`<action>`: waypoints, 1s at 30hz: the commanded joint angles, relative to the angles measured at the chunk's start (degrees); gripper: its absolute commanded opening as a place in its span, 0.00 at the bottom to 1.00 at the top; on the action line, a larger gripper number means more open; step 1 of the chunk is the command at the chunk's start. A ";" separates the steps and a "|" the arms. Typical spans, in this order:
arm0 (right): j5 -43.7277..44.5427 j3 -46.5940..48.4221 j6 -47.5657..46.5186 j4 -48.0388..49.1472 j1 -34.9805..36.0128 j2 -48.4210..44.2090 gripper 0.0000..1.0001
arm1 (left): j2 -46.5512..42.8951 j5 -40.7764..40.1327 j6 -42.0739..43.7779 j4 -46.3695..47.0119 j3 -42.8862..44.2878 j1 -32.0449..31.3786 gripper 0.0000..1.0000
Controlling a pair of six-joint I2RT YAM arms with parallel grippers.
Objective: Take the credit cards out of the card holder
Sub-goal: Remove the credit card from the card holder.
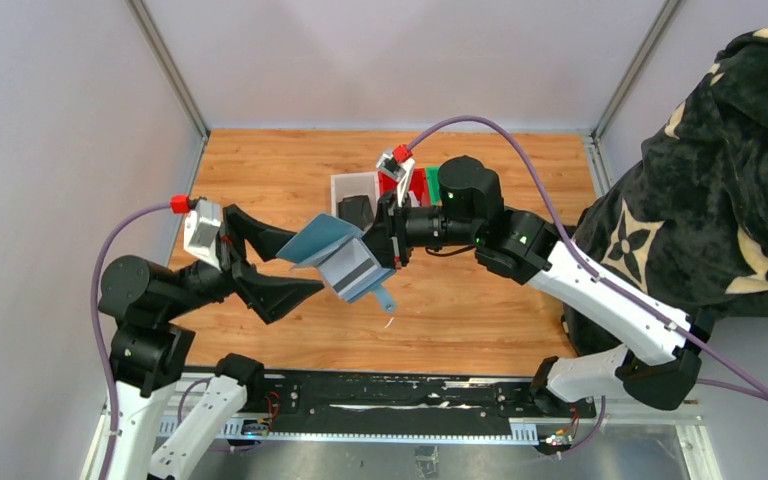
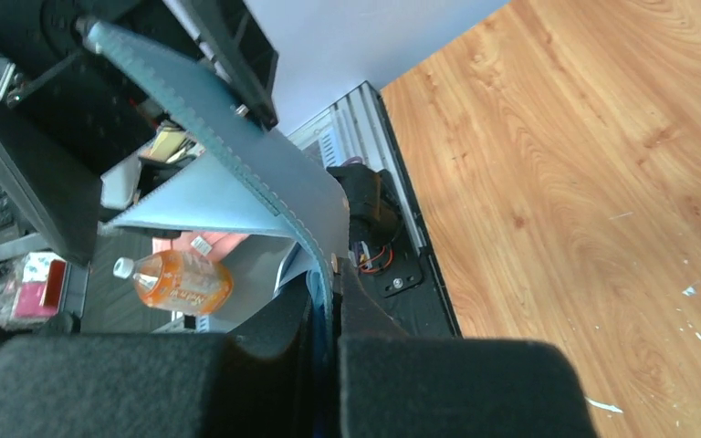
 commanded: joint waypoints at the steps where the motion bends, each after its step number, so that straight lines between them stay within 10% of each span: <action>1: 5.31 3.40 2.23 -2.32 -0.33 1.92 0.00 | -3.52 -1.25 17.11 -3.80 -3.14 -0.30 0.96; 10: 0.98 1.51 3.18 4.91 0.29 2.87 0.00 | -3.58 -13.27 31.93 -9.00 -5.20 -0.30 0.79; 19: -4.64 -11.81 1.26 21.81 0.29 -4.59 0.00 | -5.05 -11.97 19.84 -0.76 -5.48 -0.30 0.26; 30: -6.33 -17.49 -2.30 29.68 0.40 -7.15 0.00 | -1.44 1.65 1.23 6.07 -3.13 -0.30 0.00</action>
